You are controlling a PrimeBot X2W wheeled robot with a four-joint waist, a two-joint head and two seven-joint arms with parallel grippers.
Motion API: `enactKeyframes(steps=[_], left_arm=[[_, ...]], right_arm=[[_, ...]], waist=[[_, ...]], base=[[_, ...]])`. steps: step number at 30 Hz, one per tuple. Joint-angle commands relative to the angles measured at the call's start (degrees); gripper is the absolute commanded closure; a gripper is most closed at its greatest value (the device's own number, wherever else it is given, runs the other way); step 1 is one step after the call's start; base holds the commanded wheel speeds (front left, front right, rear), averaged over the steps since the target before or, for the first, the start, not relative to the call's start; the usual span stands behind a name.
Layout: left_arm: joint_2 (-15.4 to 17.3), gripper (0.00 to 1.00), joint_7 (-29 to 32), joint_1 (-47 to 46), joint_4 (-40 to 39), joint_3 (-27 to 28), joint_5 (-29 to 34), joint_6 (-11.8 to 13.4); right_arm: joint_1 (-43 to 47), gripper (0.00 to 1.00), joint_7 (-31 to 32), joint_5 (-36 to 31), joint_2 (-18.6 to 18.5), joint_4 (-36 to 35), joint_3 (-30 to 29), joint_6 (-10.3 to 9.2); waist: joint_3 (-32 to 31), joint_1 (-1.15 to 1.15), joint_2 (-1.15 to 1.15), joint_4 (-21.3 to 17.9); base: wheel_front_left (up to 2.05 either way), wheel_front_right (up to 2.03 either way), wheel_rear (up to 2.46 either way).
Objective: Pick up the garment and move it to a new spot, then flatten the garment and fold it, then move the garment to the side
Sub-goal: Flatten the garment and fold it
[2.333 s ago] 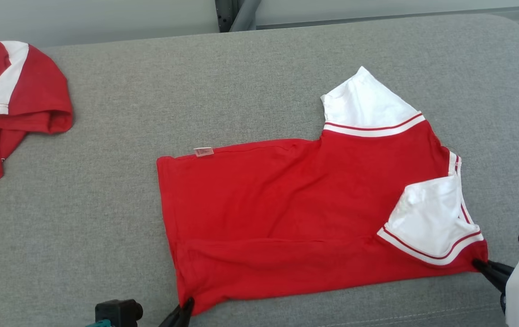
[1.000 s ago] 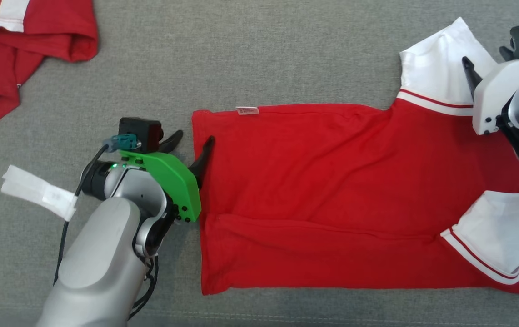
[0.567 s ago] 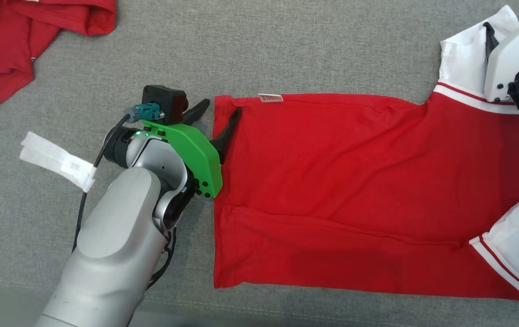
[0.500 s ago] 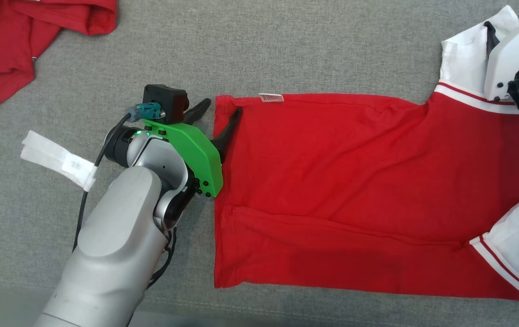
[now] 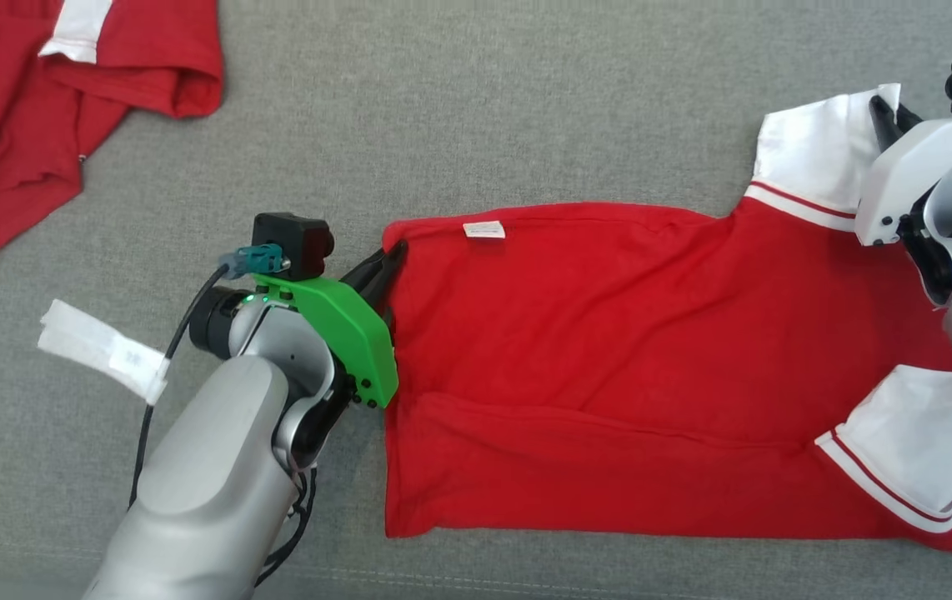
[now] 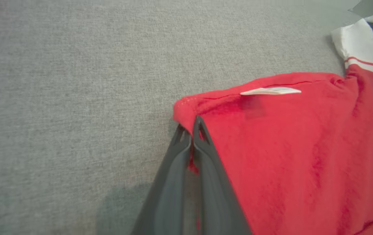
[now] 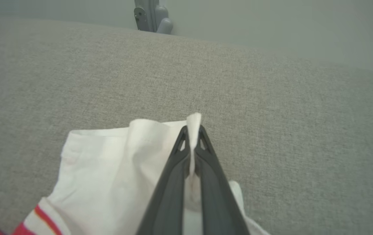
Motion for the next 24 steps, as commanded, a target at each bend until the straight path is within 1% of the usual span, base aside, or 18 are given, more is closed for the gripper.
enactKeyframes(steps=[1,5,9,11,14,18,21,24], left_arm=[[0.84,1.00,-0.61,1.83,-0.80,0.25,-0.57,0.51],[2.17,1.00,-1.72,5.84,-4.27,0.48,-0.92,1.31],[3.98,1.00,-2.58,11.78,-9.13,0.38,-0.87,2.54],[4.98,1.00,-2.87,14.90,-11.86,0.17,-0.75,3.47],[6.61,1.00,-3.38,20.09,-15.41,0.79,-1.40,5.24],[8.35,1.00,-4.03,26.32,-18.50,2.73,-2.82,8.63],[8.81,1.00,-4.28,29.41,-19.71,3.11,-3.35,9.84],[8.54,1.00,-4.62,30.96,-20.02,3.28,-3.80,10.65]], right_arm=[[2.08,1.00,-0.60,1.97,-1.07,-1.68,1.16,-0.05],[7.29,1.00,-1.81,7.09,-3.86,-8.84,3.99,-0.05],[16.34,1.00,-1.94,11.69,-7.06,-17.86,4.59,-0.05],[21.76,1.00,-1.79,13.33,-8.25,-22.61,3.41,-0.05],[29.91,1.00,-1.49,14.87,-8.82,-28.96,0.07,-0.05],[39.94,1.00,-0.44,14.84,-6.63,-36.08,-5.72,-0.05],[45.99,1.00,0.96,14.23,-3.54,-40.57,-8.87,-0.04],[50.54,1.00,2.15,14.23,-0.08,-44.32,-10.82,-0.04]], waist=[[-4.52,0.00,0.00,-2.42],[-7.64,0.00,0.00,-3.64],[-10.62,0.00,0.00,-5.07],[-11.63,0.00,0.00,-5.75],[-12.57,0.00,0.00,-7.02],[-13.27,0.00,0.00,-8.50],[-13.20,0.00,0.00,-9.21],[-13.10,0.00,0.00,-9.55]], base=[[0.00,0.00,0.00],[0.00,0.00,0.00],[0.00,0.00,0.00],[0.00,0.00,0.00],[0.00,0.00,0.00],[0.00,0.00,0.00],[0.00,0.00,0.00],[0.00,0.00,0.00]])
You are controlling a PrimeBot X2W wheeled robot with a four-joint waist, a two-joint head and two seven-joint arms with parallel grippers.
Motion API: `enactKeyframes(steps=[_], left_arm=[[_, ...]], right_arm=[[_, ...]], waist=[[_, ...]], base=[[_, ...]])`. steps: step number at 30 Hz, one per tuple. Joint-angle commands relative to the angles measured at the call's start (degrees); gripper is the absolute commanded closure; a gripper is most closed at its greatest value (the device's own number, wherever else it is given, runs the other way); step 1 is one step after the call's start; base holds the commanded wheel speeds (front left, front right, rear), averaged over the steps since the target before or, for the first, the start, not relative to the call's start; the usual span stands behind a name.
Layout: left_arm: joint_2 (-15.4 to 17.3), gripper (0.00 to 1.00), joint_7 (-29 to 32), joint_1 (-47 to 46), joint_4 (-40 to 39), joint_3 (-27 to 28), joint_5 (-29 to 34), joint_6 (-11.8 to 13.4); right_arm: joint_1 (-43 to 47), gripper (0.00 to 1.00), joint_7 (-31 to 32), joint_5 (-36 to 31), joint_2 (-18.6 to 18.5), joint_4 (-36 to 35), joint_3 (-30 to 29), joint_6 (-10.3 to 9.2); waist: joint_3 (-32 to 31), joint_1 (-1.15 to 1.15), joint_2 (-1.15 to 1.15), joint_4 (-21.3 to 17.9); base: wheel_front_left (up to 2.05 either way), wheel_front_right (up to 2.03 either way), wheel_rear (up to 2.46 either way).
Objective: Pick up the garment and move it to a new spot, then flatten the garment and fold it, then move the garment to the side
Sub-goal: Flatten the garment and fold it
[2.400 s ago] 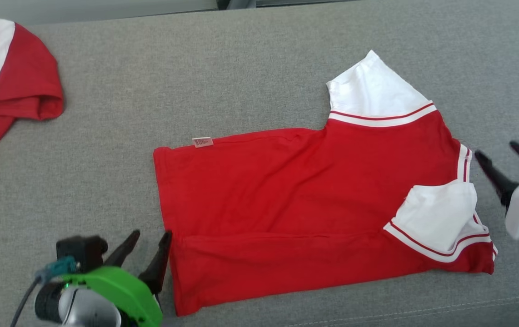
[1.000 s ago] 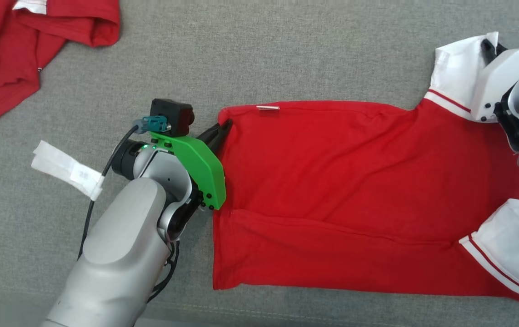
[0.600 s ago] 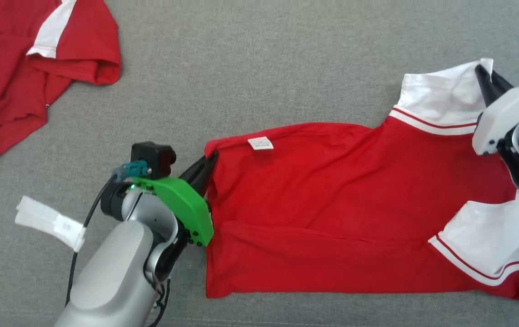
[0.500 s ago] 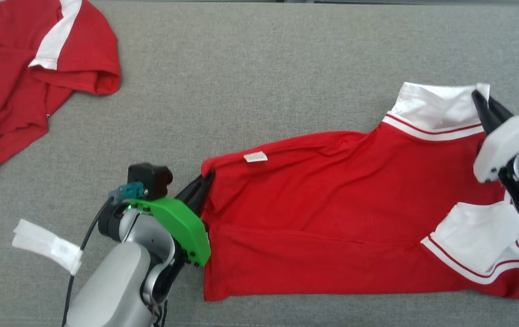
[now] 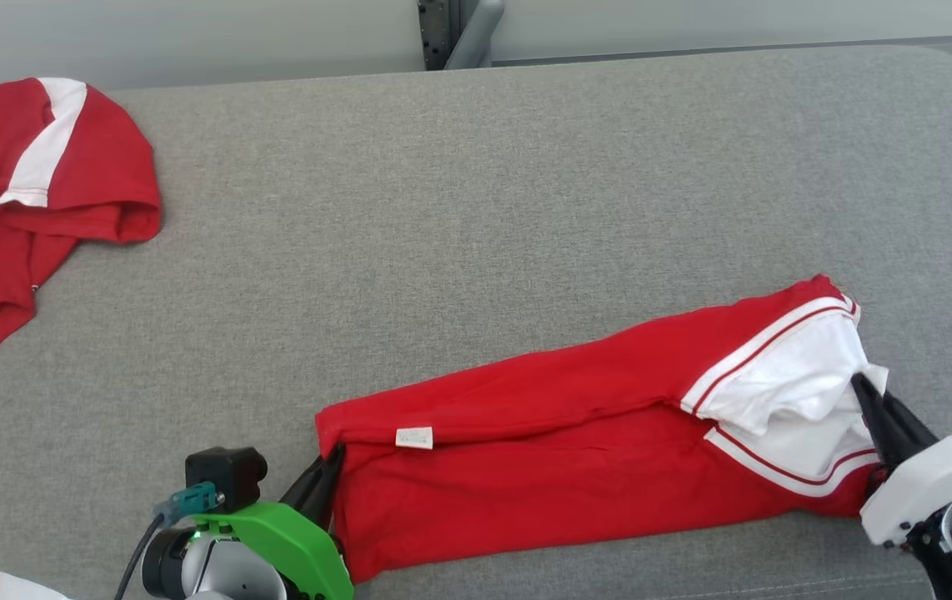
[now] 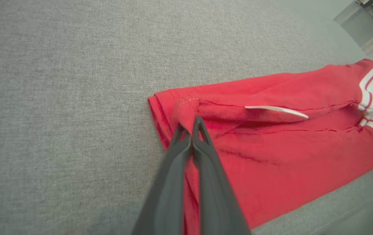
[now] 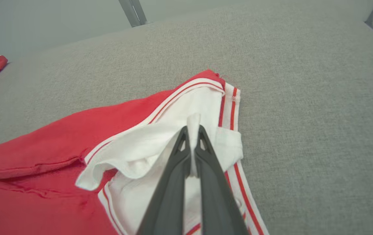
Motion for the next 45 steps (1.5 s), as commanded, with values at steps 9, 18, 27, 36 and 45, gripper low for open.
enactKeyframes(steps=[9,18,27,36,45], left_arm=[[0.69,1.00,-0.26,2.17,0.62,1.20,-1.27,1.51],[0.50,0.00,-6.88,4.03,3.63,0.93,1.25,1.50],[-0.42,0.00,-18.97,9.70,-1.73,9.36,6.14,8.07],[-6.97,0.00,-19.15,10.78,-6.14,15.62,16.44,5.01],[-11.78,0.00,-19.17,12.58,-4.87,20.20,21.90,-0.15]], right_arm=[[6.63,1.00,3.91,-3.09,4.59,-6.12,-0.88,-0.03],[5.81,0.00,4.49,-9.99,1.19,-4.82,-1.98,-0.06],[2.11,0.00,7.52,-8.52,1.48,-7.48,-6.81,-0.03],[-4.34,0.00,5.48,-11.59,2.18,14.15,-2.42,-0.04],[-8.24,0.00,3.02,-10.88,1.69,29.13,-0.26,-0.06]], waist=[[-0.73,0.00,0.00,-1.90],[-1.99,0.00,0.00,-2.05],[-2.48,0.00,0.00,-2.13],[-2.45,0.00,0.00,1.97],[-2.11,0.00,0.00,5.06]], base=[[0.00,0.00,0.00],[0.00,0.00,0.00],[0.00,0.00,0.00],[0.00,0.00,0.00],[0.00,0.00,0.00]])
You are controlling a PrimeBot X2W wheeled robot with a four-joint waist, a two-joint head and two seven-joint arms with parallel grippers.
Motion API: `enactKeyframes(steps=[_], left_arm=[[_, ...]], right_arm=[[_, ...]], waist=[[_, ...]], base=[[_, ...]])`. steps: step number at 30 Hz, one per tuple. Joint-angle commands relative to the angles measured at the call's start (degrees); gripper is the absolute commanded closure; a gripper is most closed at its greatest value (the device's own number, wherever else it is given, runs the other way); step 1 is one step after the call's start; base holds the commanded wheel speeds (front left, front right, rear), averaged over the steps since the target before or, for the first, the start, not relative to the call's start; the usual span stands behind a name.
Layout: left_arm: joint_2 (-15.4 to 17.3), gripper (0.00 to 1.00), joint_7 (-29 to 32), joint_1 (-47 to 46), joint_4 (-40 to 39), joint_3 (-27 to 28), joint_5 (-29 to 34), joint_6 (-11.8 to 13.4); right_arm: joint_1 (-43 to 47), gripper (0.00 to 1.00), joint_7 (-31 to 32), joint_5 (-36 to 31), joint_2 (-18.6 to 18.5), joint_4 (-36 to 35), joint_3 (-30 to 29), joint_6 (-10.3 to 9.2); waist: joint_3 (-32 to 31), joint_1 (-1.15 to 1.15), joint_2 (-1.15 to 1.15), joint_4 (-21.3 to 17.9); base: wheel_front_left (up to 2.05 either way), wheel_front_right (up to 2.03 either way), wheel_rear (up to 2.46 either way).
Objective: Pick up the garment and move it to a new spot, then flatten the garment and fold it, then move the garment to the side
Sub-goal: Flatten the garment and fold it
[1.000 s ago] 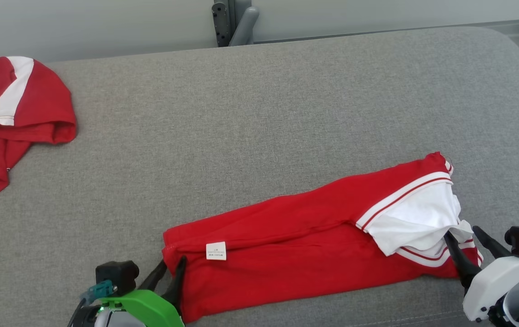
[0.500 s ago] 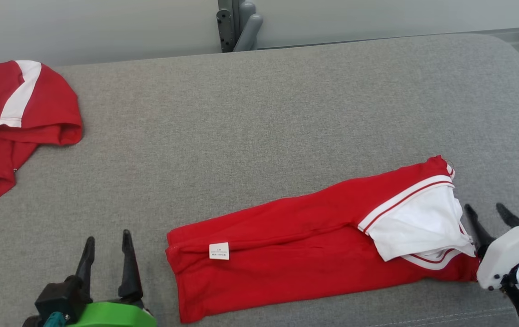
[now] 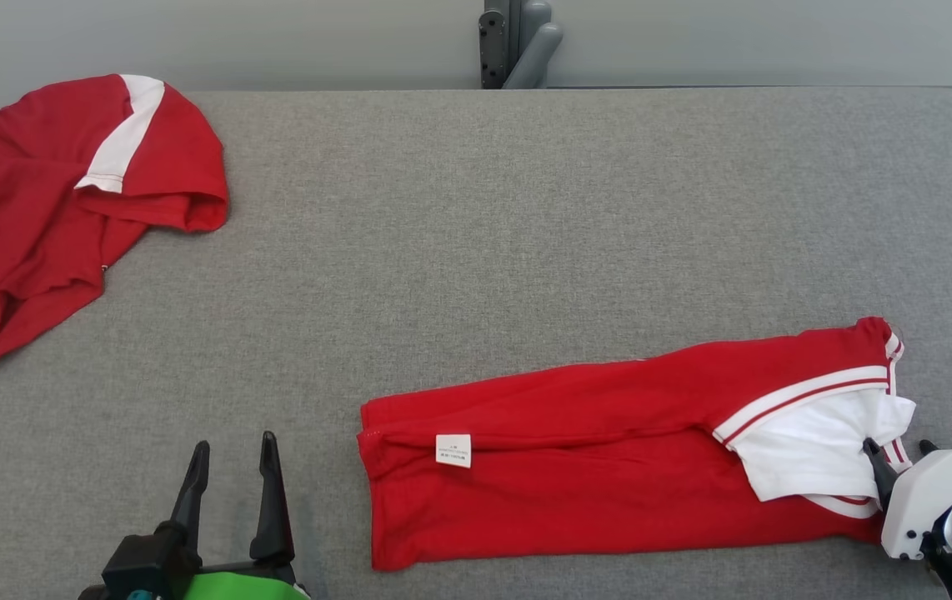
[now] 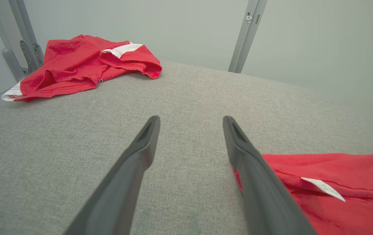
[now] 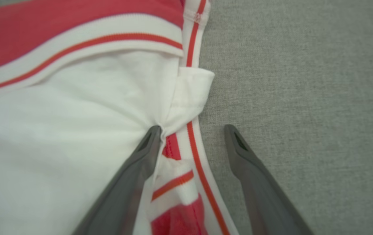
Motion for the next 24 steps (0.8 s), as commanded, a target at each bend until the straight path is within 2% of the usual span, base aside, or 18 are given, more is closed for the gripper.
enactKeyframes(steps=[1,5,6,7,10,12,16,22,24], left_arm=[[-0.84,0.00,-0.17,1.21,0.60,0.89,1.23,-1.28],[-1.88,0.00,-0.17,1.26,1.86,1.92,2.49,-3.19],[-2.11,0.00,-0.18,1.19,2.09,2.15,2.75,-3.60],[-2.28,0.00,-0.18,1.11,2.31,2.38,2.93,-3.91],[-2.56,0.00,-0.18,0.75,2.72,3.23,3.09,-4.62],[-2.76,0.00,-0.18,0.34,3.22,3.46,3.45,-5.19],[-2.91,0.00,-0.18,-0.59,3.90,3.89,3.90,-5.89],[-2.99,0.00,-0.18,0.38,4.22,4.00,3.56,-5.74],[-3.00,0.00,-0.18,1.15,4.40,3.61,3.29,-5.43]], right_arm=[[-0.80,0.00,0.24,1.00,0.32,3.19,1.49,-0.10],[-2.13,0.00,2.40,4.51,1.59,6.78,4.64,-0.03],[-2.30,0.86,3.29,6.40,2.09,7.18,5.77,0.15],[-2.67,1.00,3.51,7.95,2.22,7.26,6.52,0.26],[-3.37,1.00,3.87,13.07,0.51,7.38,7.25,0.00],[-3.59,1.00,4.58,15.55,-2.19,7.93,7.20,-0.16],[-4.08,1.00,4.81,18.81,-9.78,10.51,3.77,-0.58],[-5.44,1.00,4.43,21.98,-17.42,9.55,-1.22,-0.11],[-5.41,1.00,5.60,24.36,-18.06,6.82,-2.32,-0.11]], waist=[[0.25,0.00,0.00,0.98],[0.16,0.00,0.00,1.56],[0.19,0.00,0.00,1.65],[0.20,0.00,0.00,1.69],[0.13,0.00,0.00,1.74],[0.07,0.00,0.00,1.79],[0.02,0.00,0.00,2.30],[-0.85,0.00,0.00,2.74],[-1.61,0.00,0.00,2.77]], base=[[0.00,0.00,0.00],[0.00,0.00,0.00],[0.00,0.00,0.00],[0.00,0.00,0.00],[0.00,0.00,0.00],[0.00,0.00,0.00],[0.00,0.00,0.00],[0.00,0.00,0.00],[0.00,0.00,0.00]])
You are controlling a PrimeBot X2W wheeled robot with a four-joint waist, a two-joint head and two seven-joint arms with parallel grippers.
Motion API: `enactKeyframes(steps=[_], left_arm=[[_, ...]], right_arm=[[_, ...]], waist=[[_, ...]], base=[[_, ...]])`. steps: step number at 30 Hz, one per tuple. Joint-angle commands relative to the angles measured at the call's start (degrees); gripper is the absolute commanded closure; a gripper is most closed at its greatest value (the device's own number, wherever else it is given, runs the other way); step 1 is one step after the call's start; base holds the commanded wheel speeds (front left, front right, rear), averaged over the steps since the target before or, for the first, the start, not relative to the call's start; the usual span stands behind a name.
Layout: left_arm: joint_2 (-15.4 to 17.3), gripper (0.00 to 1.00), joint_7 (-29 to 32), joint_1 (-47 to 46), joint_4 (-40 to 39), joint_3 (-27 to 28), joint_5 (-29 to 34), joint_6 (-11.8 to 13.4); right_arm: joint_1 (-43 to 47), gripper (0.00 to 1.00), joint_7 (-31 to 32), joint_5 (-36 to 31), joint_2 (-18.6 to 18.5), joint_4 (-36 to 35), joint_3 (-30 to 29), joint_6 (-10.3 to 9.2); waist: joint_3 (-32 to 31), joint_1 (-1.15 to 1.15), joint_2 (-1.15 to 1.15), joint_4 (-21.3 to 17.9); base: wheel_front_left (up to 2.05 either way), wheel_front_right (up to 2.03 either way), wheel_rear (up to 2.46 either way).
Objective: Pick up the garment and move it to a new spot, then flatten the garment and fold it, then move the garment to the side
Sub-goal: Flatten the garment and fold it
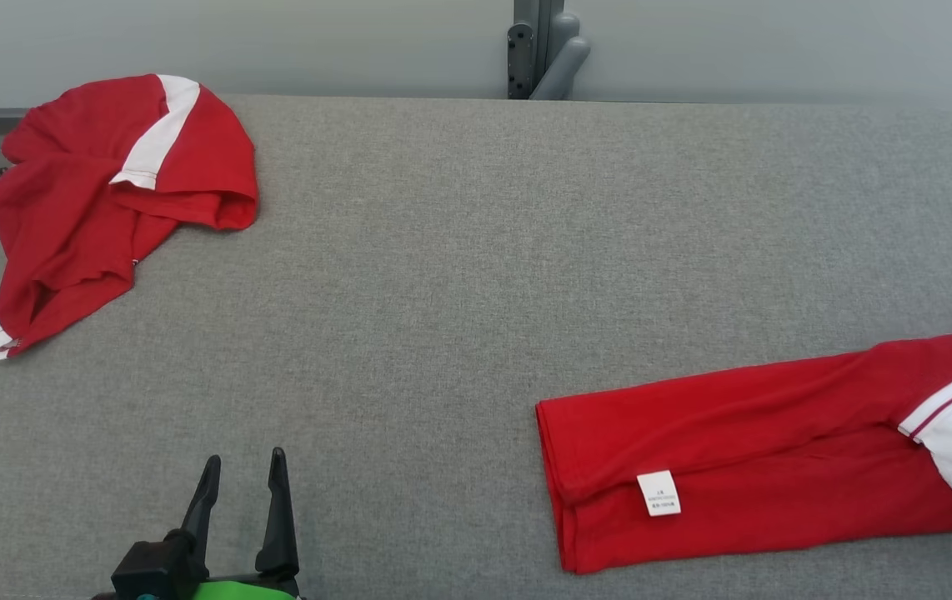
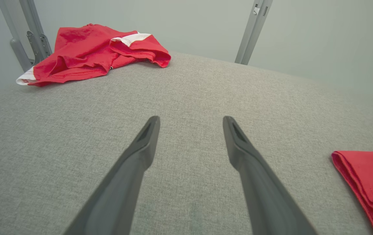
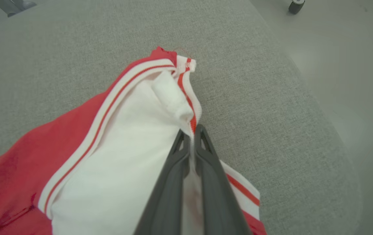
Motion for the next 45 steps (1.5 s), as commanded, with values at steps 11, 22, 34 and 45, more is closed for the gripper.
enactKeyframes(steps=[11,22,34,45], left_arm=[[0.02,0.00,-0.18,1.28,-0.07,-0.45,-0.07,0.86],[0.02,0.00,-0.18,-1.15,1.27,-1.12,0.93,-0.09],[0.02,0.00,-0.18,-1.24,2.03,-2.73,-1.89,1.58],[0.01,0.00,-0.18,-0.46,2.89,-0.59,-1.75,1.79]], right_arm=[[7.42,1.00,10.52,7.77,5.42,-43.84,12.76,-0.05],[6.16,1.00,12.21,-3.27,19.46,-43.88,26.82,-0.05],[3.67,1.00,12.48,-6.16,21.50,-38.80,33.66,-0.05],[5.44,0.00,7.81,-2.23,15.57,-51.26,33.72,-0.05]], waist=[[-0.85,0.00,0.00,-3.53],[-0.69,0.00,0.00,-4.42],[-0.38,0.00,0.00,-2.26],[-1.23,0.00,0.00,-2.02]], base=[[0.00,0.00,0.00],[0.00,0.00,0.00],[0.00,0.00,0.00],[0.00,0.00,0.00]])
